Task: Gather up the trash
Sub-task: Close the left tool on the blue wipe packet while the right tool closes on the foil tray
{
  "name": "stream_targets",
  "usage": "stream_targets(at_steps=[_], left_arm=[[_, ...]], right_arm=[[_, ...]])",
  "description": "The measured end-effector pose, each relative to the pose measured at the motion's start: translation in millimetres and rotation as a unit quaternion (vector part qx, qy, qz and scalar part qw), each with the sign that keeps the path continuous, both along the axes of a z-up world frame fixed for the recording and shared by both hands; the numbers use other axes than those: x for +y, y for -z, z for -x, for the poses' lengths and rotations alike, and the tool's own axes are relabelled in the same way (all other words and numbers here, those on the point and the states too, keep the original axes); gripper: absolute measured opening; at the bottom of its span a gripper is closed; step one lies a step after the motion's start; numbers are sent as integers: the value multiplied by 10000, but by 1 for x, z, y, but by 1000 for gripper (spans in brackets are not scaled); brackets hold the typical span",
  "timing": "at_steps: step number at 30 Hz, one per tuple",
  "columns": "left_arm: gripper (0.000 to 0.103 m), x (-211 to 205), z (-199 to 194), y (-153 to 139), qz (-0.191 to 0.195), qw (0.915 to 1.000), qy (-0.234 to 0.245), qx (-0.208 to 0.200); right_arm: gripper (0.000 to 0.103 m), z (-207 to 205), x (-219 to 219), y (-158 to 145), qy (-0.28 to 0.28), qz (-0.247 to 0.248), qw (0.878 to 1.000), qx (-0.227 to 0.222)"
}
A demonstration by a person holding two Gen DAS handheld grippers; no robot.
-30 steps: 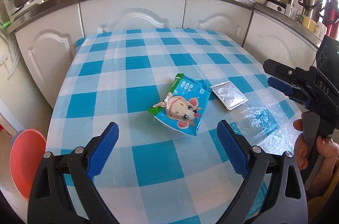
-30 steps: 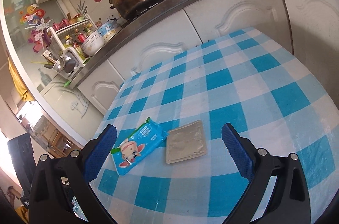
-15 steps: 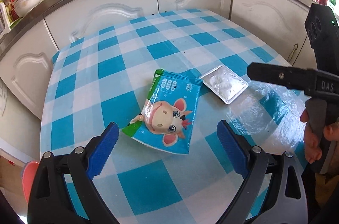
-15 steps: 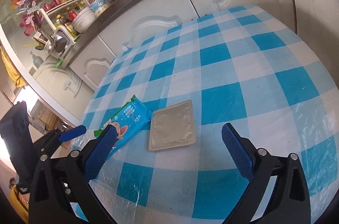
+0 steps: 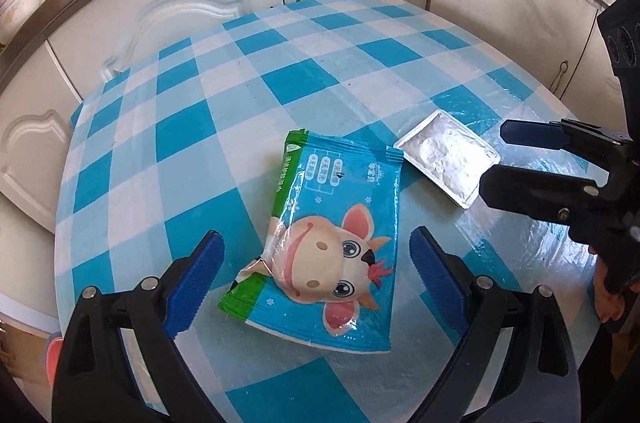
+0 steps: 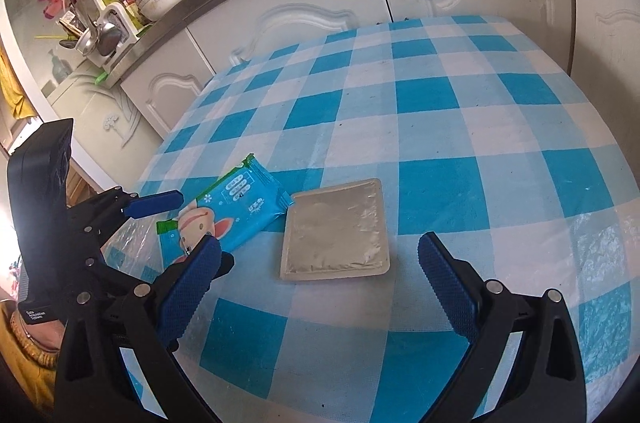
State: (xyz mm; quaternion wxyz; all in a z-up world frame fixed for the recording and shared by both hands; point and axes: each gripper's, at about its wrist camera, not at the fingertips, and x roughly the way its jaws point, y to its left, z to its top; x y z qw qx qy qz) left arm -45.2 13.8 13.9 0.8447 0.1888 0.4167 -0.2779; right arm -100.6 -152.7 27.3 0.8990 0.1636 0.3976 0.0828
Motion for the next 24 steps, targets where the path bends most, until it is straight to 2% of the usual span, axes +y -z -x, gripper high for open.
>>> stream_targets(at_steps=[6,14,15,16,18,24], left_arm=[[94,1,-8,7,47,9999,-91,88],[93,-2,-9,9,72,9999,-116,11],[92,-2,-9,8,77,9999,-118,7],[92,-2,-9,8,88,9999,-119,8],[91,-2,-9,8,121,9998,-125,33],[84,-2,-6,7,177,9998,-88,12]], right_arm=[[97,-5,4,3,114,390,9991,87],[95,-10,13,6,82,772,9969,135],[93,-11,12,6,97,784,9968,158],[83,-13,12,8,105,790,9966,198],[73,-15,11,10,136,823,9962,252],[72,-16,12,10,159,906,9954,280]])
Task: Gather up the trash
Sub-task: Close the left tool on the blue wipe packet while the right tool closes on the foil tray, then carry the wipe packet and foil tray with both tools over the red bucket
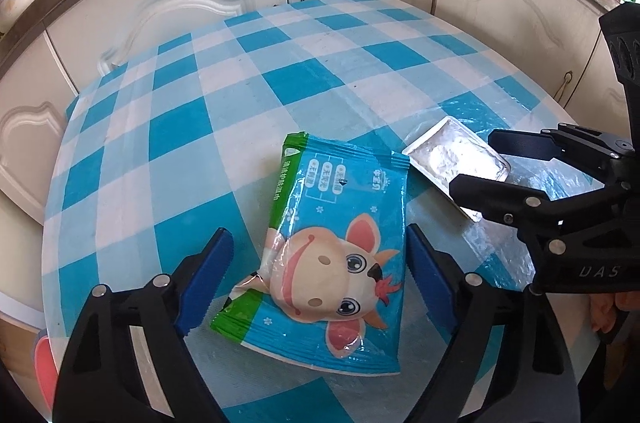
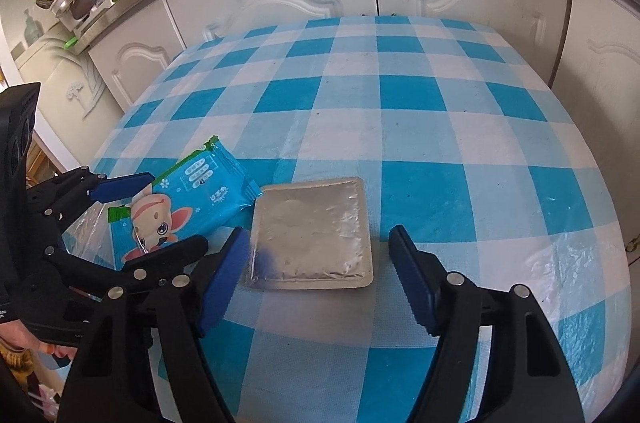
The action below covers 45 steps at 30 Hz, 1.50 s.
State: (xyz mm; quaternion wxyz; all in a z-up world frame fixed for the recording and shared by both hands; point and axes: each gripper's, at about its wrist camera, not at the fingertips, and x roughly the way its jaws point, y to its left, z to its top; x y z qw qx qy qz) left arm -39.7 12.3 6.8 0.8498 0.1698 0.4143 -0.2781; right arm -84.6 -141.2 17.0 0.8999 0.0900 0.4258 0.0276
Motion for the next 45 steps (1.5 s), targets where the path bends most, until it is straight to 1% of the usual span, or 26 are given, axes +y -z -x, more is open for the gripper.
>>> stream_targets(at_steps=[2,3,4,7,13,16,23,30,32,36,45], left_arm=[[80,-1,2,-1,42,10000,2,-15],[78,-1,3,-1,50,10000,3,-25],[75,-1,4,-1,54,10000,6,-37],[68,-2,7,-2,76,10000,-17,-62],[61,1,10,-3,109,9999,-86,-78],[60,12,9,-5,279,9993,-258,-3],[58,31,11,-7,442,9973,-590,74],[58,45,16,-8,606,9950,-787,139],[58,49,18,-8,650,9943,-833,160],[58,56,21,-9,721,9930,-917,180],[58,75,29,-9,868,9902,-1074,206]], right_arm=[[74,0,-1,0,6,-31,10000,1],[77,0,-1,0,0,-50,10000,1],[82,0,-1,0,-5,-72,10000,3],[82,0,-2,0,-9,-91,10000,4],[83,-1,-1,0,-55,-30,10000,24],[83,-2,1,0,-69,57,9999,50],[82,-3,5,0,-76,222,9997,87],[64,-3,10,0,-24,663,9977,135],[64,-3,11,1,-36,720,9973,144],[64,-3,11,1,-37,725,9973,142],[64,-2,6,-1,21,568,9984,78]])
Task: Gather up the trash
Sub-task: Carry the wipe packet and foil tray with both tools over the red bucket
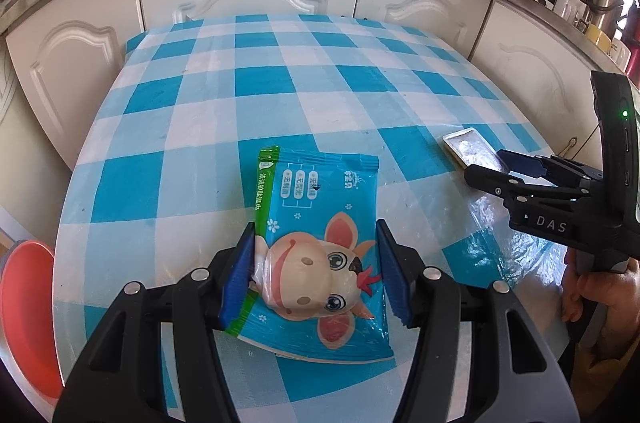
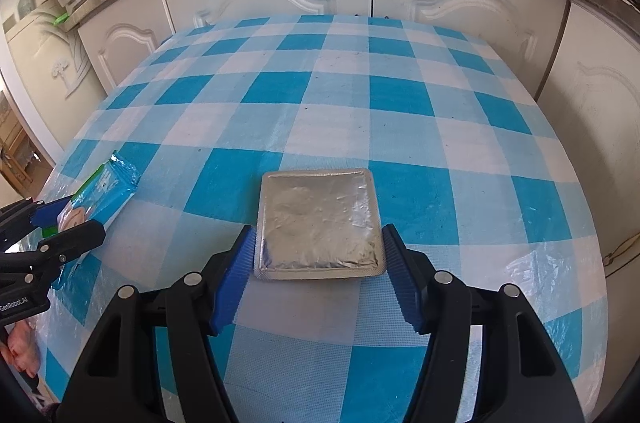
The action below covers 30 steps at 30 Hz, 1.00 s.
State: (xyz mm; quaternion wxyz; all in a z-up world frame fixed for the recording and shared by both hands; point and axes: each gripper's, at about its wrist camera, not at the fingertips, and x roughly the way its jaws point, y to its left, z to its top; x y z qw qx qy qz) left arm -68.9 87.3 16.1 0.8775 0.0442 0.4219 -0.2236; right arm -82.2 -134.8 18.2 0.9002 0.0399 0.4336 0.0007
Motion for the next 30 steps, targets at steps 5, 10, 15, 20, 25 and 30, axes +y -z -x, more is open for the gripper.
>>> stream_targets(at_steps=[5,10,15,20,25,30], left_arm=[[58,13,3,-2,91,9999,-81,-20],[58,27,10,-6,168,9997,-154,-87],[58,42,14,-7,263,9993,-257,-114],[57,55,17,-9,390,9986,-349,-117],[56,67,19,-12,514,9977,-407,-175],[56,79,24,-18,640,9966,-472,-237]], right_arm=[[64,3,3,-4,25,152,9998,-108],[64,5,10,-7,10,171,9997,-194],[64,8,28,-12,-107,346,9989,-303],[64,8,47,-16,-232,489,9979,-360],[64,9,66,-20,-375,626,9965,-396],[64,11,85,-27,-522,764,9947,-451]])
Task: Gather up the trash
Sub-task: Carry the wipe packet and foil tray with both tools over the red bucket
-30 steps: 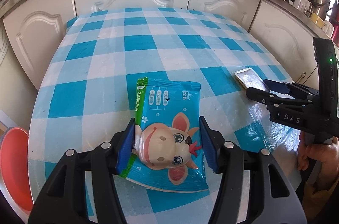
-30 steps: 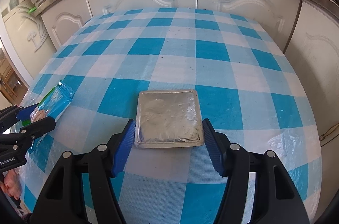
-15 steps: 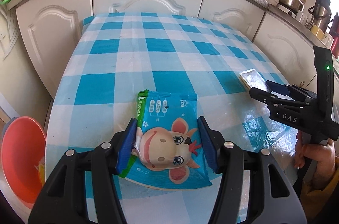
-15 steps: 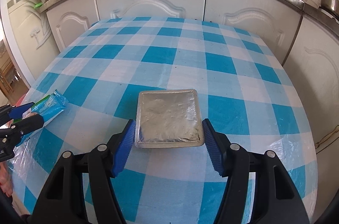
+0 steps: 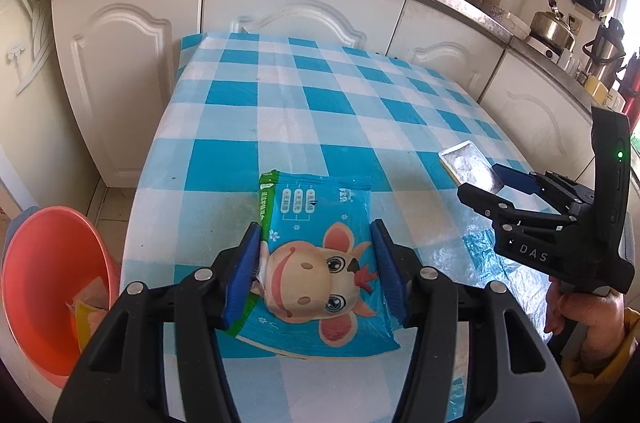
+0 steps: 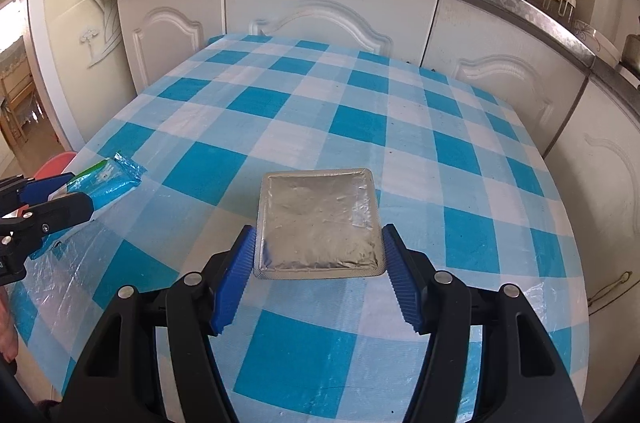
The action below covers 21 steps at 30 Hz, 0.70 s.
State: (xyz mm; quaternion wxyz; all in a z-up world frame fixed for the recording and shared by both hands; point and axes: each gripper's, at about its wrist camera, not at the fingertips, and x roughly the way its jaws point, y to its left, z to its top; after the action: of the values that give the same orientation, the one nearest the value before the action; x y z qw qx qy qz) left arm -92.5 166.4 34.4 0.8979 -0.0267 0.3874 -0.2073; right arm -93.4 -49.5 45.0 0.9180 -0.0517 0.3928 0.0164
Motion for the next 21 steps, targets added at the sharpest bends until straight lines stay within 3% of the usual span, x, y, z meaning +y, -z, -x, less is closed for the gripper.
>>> stream_targets(at_steps=[9,21], left_arm=[[56,22,10,-11,194,9996,-84,-177],[56,77,26,-22,334,9973,-550,-364]], right_arm=[[64,3,31,-11,-232,148,9996,-79],[64,2,87,-26,-825,-104,9965,2]])
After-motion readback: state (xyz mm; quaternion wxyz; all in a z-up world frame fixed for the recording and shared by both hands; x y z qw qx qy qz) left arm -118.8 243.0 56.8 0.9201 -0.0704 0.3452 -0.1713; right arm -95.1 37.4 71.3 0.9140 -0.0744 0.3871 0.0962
